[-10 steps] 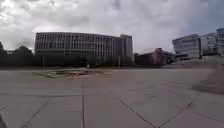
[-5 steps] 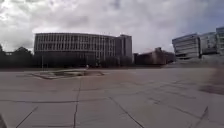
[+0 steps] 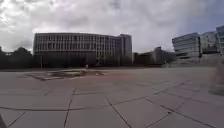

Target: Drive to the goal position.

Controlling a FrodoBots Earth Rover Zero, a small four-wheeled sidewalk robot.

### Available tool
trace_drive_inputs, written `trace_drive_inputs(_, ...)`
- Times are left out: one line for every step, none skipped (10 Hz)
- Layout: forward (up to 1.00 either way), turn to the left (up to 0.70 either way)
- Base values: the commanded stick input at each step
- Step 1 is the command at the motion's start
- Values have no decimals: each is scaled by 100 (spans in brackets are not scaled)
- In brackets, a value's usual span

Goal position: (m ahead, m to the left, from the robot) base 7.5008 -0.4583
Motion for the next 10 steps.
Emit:
trace_drive_inputs(70, 0)
trace_drive_inputs(70, 0)
trace_drive_inputs(70, 0)
trace_drive_inputs(70, 0)
trace_drive_inputs(70, 0)
trace_drive_inputs(70, 0)
trace_drive_inputs(70, 0)
trace_drive_inputs(70, 0)
trace_drive_inputs(70, 0)
trace_drive_inputs(70, 0)
